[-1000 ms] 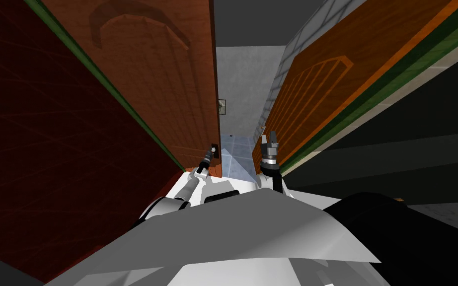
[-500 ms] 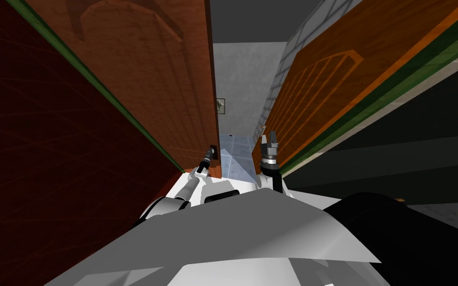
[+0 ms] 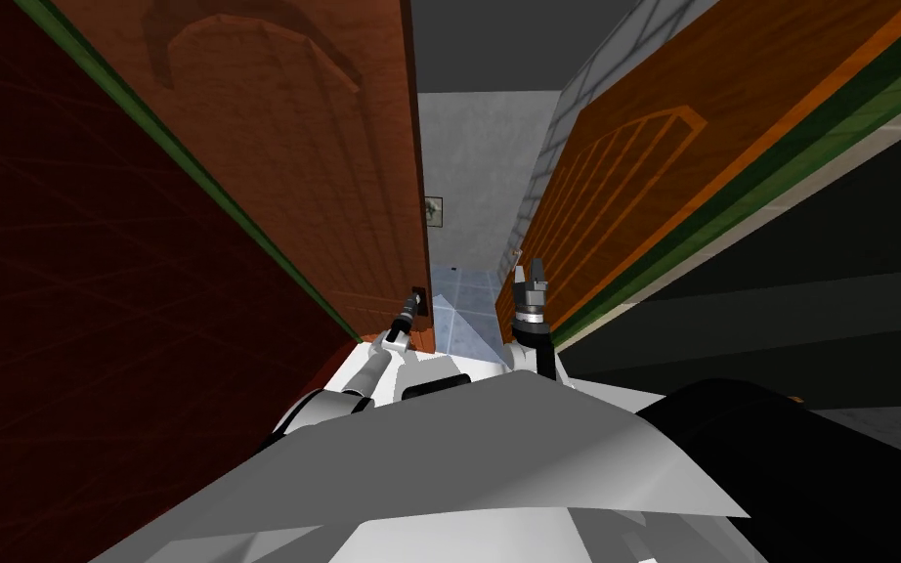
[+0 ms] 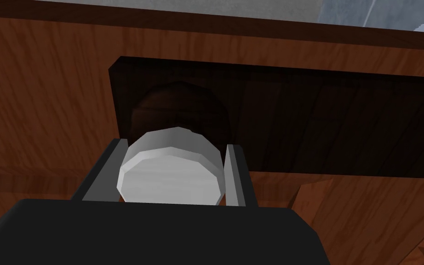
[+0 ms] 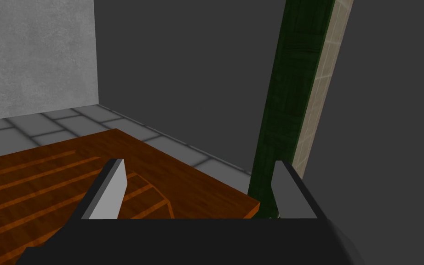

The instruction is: Push the door open

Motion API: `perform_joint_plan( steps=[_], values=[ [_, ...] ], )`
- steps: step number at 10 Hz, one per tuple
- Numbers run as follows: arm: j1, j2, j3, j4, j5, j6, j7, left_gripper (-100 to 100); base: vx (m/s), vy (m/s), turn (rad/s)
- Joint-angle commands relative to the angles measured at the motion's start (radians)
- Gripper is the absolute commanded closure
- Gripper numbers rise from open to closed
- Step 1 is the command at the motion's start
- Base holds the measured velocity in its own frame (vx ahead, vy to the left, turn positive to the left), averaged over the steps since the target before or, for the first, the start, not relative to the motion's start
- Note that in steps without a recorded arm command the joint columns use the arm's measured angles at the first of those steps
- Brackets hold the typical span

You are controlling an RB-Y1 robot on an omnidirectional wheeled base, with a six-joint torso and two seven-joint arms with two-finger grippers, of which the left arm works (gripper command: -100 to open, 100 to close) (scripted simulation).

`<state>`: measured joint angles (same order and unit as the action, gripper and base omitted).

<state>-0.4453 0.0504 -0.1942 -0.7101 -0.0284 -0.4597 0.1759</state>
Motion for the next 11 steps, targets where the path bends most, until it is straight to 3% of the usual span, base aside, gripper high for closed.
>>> perform_joint_plan(
  steps=[1,10,11],
  values=[
    [-0.012,0.012,0.019,0.000,0.005,-0.005,-0.006,100,0.140,-0.126,0.049],
    [-0.009,0.050,0.125,0.014,0.034,-0.002,-0.047,100,0.188,-0.156,0.064],
    [-0.009,0.050,0.125,0.014,0.034,-0.002,-0.047,100,0.126,-0.112,0.045]
  ],
)
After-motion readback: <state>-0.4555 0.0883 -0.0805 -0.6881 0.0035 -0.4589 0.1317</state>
